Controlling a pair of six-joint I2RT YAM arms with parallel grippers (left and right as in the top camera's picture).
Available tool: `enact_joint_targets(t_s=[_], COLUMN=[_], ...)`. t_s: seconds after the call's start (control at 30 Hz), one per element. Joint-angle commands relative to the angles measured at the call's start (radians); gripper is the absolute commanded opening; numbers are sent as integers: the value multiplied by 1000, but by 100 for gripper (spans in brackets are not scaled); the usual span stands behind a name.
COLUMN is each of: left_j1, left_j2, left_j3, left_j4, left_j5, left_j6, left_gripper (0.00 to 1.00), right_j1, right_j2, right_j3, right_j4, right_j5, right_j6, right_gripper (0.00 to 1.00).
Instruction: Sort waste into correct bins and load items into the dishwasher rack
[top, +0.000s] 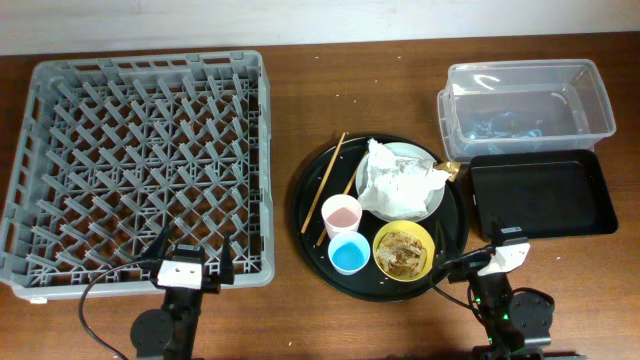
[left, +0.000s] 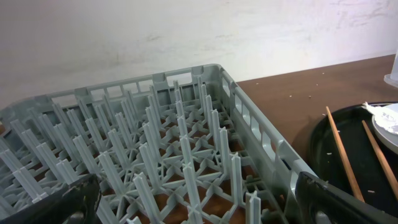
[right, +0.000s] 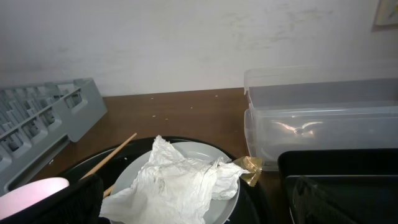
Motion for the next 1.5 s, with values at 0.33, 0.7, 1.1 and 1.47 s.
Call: enact_joint_targets(t_s=[0.33,0.7,1.1,1.47], left_j1=[5,5,5,4], left_j2=[7,7,8,8], left_j3=[-3,-3,-3,-3], left_j4=[-4,-4,-8,3], left_j5=[11,11,-42,-34], left_j6=[16,16,21,21], left_gripper=[99,99,99,99], right_j1=[5,5,5,5], right_j2=[-1,-1,-1,-1], right_j3=[-8,-8,-8,-8], right_j4=[0,0,0,47], right_j5=[5,5,5,10], right_j6=[0,0,0,0], right_gripper=[98,99,99,98])
